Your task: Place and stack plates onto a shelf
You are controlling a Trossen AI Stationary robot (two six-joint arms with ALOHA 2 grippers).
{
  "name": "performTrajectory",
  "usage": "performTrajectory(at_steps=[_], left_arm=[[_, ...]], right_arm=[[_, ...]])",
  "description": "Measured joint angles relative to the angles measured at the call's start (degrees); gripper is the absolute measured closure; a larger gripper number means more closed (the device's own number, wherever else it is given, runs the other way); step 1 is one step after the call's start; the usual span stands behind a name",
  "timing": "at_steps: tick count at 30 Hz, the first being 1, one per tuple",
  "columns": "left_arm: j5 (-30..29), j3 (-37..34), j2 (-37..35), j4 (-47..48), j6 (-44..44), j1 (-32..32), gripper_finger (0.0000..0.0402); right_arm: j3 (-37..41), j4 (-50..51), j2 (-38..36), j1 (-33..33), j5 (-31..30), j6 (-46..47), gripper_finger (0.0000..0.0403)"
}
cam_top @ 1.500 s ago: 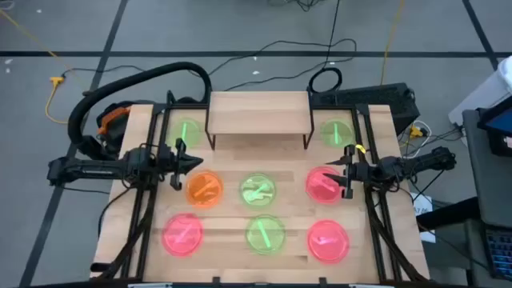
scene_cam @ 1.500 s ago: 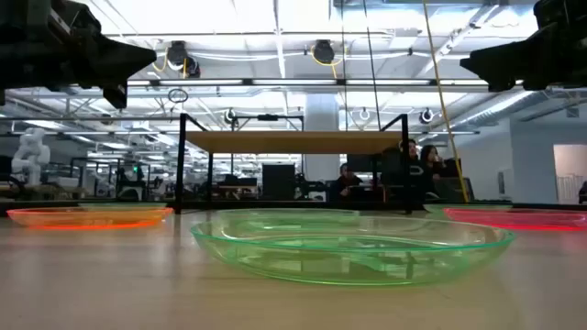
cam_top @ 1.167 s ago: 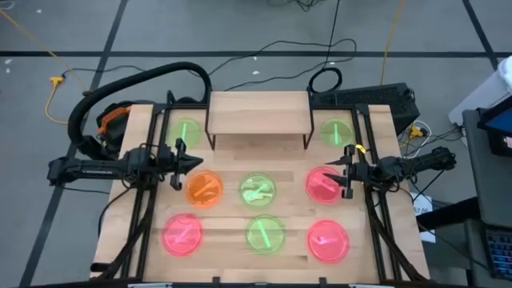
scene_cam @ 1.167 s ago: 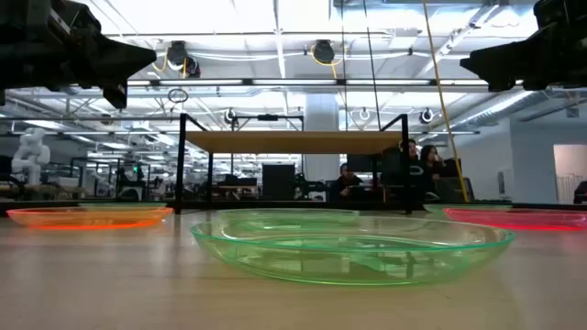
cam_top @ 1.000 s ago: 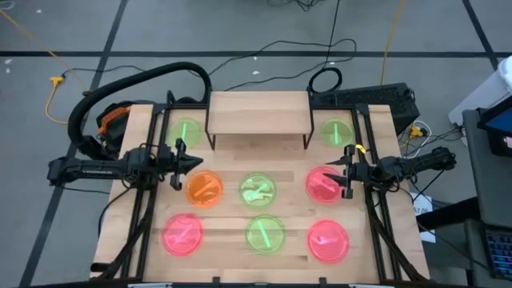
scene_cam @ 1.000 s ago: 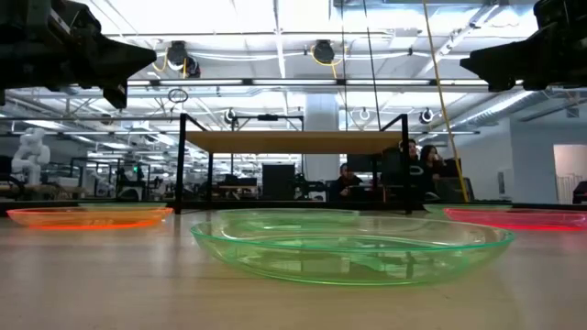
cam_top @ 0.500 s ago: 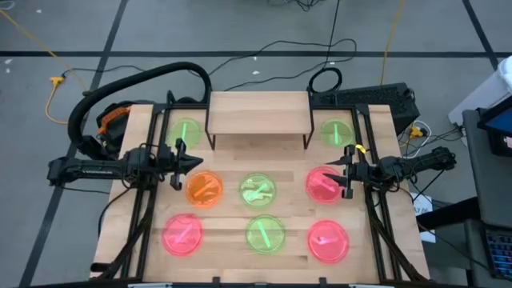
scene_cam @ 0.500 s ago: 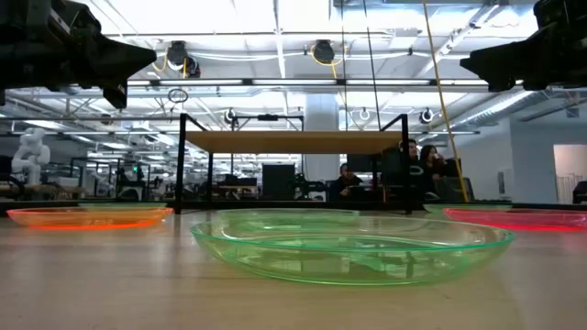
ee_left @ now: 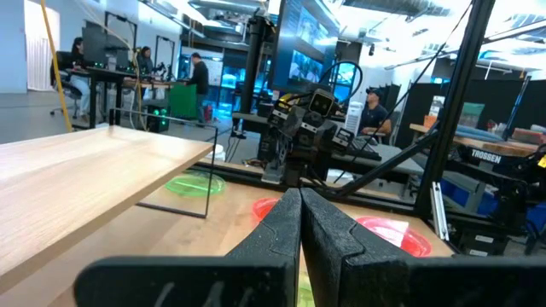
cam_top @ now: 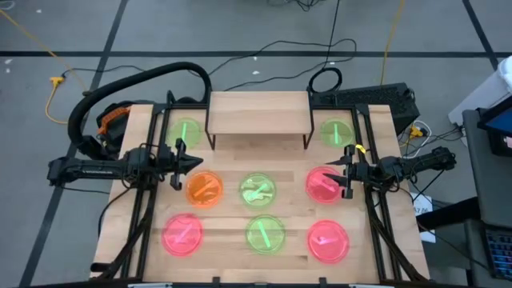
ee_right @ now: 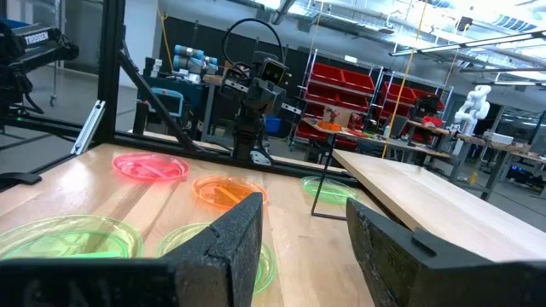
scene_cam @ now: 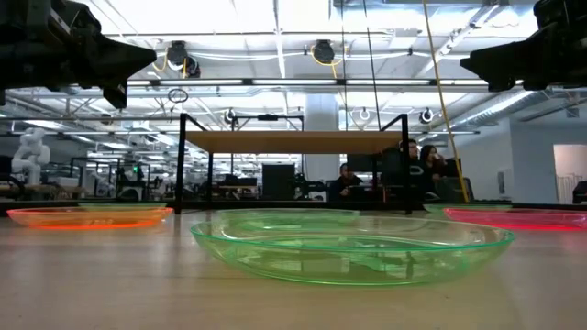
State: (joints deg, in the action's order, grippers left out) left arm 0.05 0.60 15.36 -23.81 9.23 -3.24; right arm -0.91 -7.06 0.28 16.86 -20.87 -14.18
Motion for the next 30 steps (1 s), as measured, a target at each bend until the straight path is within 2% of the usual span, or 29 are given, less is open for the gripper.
performTrajectory(at_steps=[13,16,23,30], left_arm=[[0.01,0.0,-0.01,0.0,0.02,-0.01,0.0387],[-0.01,0.0,0.0,-0.01,0.02,-0.01,0.0387],[0.01,0.0,-0.01,0.0,0.02,-0.01,0.0387],[0.01,-0.01,-0.01,-0.01,0.02,0.01,0.0387]], right_arm=[[-0.01,-0.53,0.01,0.0,0.01,-0.01,0.0248],[0.01,-4.79,0.01,0.0,0.0,0.03,0.0248],[-0.01,-22.68,0.7,0.0,1.17,6.43,0.0248],[-1.88,-22.76,6.71,-0.02,-3.26,8.41,0.0248]])
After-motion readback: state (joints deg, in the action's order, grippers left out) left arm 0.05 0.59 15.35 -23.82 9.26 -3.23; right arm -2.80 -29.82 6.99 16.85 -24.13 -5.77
